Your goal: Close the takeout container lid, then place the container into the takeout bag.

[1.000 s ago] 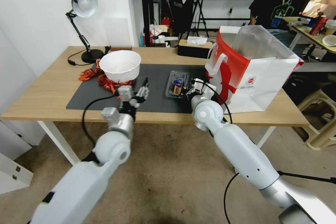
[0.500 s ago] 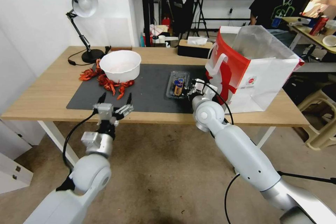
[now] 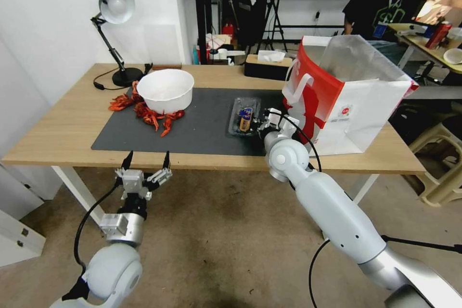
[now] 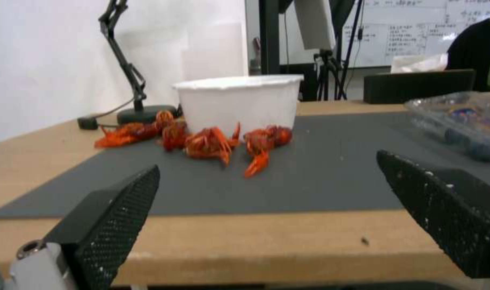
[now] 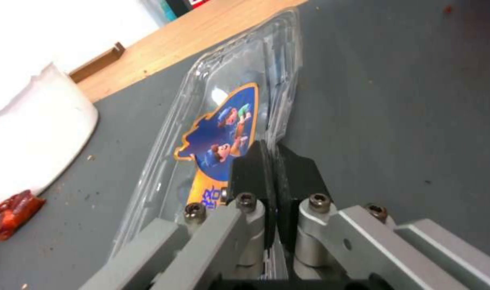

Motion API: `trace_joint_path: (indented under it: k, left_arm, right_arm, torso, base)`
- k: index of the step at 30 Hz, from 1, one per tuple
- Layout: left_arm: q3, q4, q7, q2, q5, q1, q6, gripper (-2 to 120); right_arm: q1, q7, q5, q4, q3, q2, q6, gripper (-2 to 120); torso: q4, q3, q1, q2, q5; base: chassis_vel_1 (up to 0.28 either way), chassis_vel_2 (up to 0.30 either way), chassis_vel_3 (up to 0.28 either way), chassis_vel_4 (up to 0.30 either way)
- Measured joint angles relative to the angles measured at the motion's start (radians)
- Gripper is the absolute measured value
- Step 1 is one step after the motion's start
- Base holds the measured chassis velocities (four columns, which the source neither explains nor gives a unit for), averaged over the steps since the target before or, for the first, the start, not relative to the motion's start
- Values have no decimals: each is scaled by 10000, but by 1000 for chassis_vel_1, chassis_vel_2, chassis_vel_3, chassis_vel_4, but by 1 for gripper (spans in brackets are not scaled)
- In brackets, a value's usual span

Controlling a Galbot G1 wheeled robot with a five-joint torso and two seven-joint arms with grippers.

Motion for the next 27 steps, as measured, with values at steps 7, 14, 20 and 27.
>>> trace_joint_path:
  k: [7, 14, 20, 27]
  left_arm:
    - [14, 142, 64, -13, -185, 150, -91, 100]
    - [28, 243, 76, -87, -176, 174, -157, 100]
    - [-2, 271, 77, -109, -171, 150, -181, 100]
    - [-90, 329, 58, -66, -173, 98, -189, 100]
  right_arm:
    - [38, 1, 109, 182, 79, 17, 14, 0]
    - [134, 55, 424, 733, 299, -94, -5, 0]
    - [128, 84, 704, 1557, 578, -328, -77, 0]
    - [176, 271, 1026, 3272, 1275, -699, -390, 0]
  torso:
    - [0, 0, 0, 0, 2]
    - [1, 0, 0, 0, 2]
    - [0, 0, 0, 0, 1]
    - [0, 0, 0, 0, 2]
  base:
    - [0, 0, 0, 0]
    - [0, 0, 0, 0]
    - [0, 0, 0, 0]
    - [0, 0, 0, 0]
